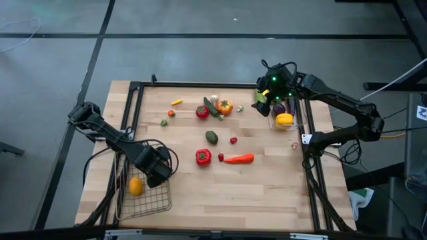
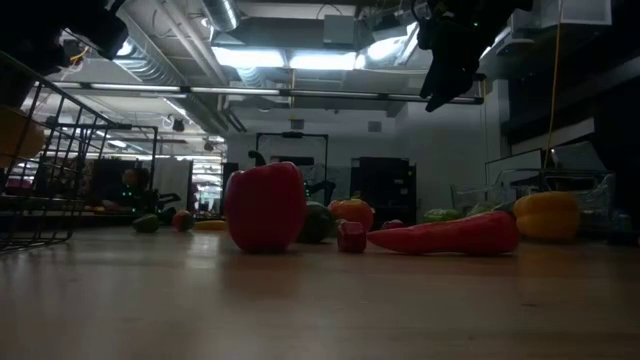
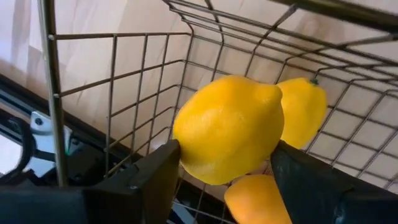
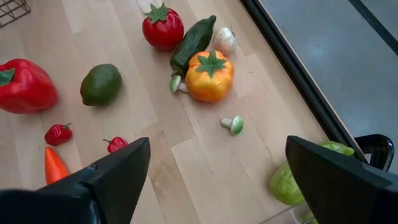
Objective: Sort produce into baskets
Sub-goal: Put the yellow lemon into the wire basket, then put the right green mushroom into the transparent bin
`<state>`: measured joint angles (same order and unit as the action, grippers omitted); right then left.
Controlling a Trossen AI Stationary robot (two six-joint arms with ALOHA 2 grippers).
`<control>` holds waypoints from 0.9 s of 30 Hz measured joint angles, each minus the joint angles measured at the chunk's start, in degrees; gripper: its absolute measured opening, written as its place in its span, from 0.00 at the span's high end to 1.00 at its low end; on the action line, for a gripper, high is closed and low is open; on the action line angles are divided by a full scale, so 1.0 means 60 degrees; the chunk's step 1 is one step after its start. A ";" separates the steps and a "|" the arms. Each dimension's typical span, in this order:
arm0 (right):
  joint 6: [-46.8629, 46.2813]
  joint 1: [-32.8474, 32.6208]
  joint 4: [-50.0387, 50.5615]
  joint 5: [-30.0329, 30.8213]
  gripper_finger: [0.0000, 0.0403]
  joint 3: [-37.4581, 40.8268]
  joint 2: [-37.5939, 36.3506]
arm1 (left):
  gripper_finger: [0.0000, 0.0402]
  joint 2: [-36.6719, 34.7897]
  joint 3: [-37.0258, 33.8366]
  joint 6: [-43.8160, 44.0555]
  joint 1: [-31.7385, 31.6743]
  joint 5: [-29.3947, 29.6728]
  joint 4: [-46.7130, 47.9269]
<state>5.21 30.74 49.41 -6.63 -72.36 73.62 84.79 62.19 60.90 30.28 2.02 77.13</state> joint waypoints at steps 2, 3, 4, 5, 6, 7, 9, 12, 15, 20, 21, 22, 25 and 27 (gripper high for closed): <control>0.0000 0.0003 0.0002 0.0000 0.08 0.0000 -0.0003 | 0.35 -0.0001 0.0000 0.0248 0.0000 0.0002 -0.0048; 0.0000 0.0004 0.0000 0.0000 0.08 -0.0001 -0.0003 | 0.33 -0.0020 0.0000 0.0369 0.0000 0.0004 -0.0048; 0.0000 0.0001 0.0001 0.0000 0.08 0.0000 -0.0003 | 0.31 -0.0058 0.0000 0.0465 0.0000 0.0004 -0.0091; 0.0000 0.0001 0.0000 0.0000 0.08 0.0000 -0.0001 | 0.29 -0.0120 0.0000 0.0535 0.0000 0.0004 -0.0198; -0.0002 0.0004 0.0000 0.0000 0.08 0.0000 -0.0003 | 0.27 -0.0215 0.0000 0.0576 0.0000 0.0000 -0.0345; 0.0000 0.0002 0.0000 0.0000 0.08 0.0000 -0.0003 | 0.25 -0.0310 0.0000 0.0601 0.0000 -0.0010 -0.0521; 0.0000 0.0003 0.0000 0.0000 0.08 0.0000 -0.0003 | 0.22 -0.0593 0.0000 0.0550 -0.0007 -0.0116 -0.0869; 0.0000 0.0004 0.0000 0.0000 0.08 0.0000 -0.0003 | 0.19 -0.1085 0.0000 0.0400 -0.0097 -0.0109 -0.1396; 0.0000 0.0004 0.0000 0.0000 0.08 0.0000 -0.0003 | 0.19 -0.1668 0.0000 0.0513 -0.0410 -0.0048 -0.1739; 0.0000 0.0000 0.0000 0.0000 0.08 -0.0003 -0.0003 | 0.19 -0.2677 0.0000 0.0675 -0.1331 0.0575 -0.2570; 0.0000 0.0003 -0.0004 0.0000 0.08 0.0000 -0.0003 | 0.19 -0.2865 0.0000 0.0524 -0.1563 0.0807 -0.2908; 0.0000 0.0004 -0.0004 0.0000 0.08 0.0000 -0.0003 | 0.19 -0.3041 0.0000 0.0253 -0.1811 0.1054 -0.3348; -0.0004 0.0002 -0.0002 0.0000 0.08 0.0000 -0.0001 | 0.20 -0.3422 0.0000 -0.0951 -0.2621 0.1882 -0.4928; 0.0000 0.0001 0.0000 0.0000 0.08 0.0000 -0.0003 | 0.20 -0.3493 0.0000 -0.1853 -0.3210 0.2465 -0.6132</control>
<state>5.21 30.75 49.41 -6.63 -72.36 73.60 63.83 62.20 49.78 11.03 16.81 40.34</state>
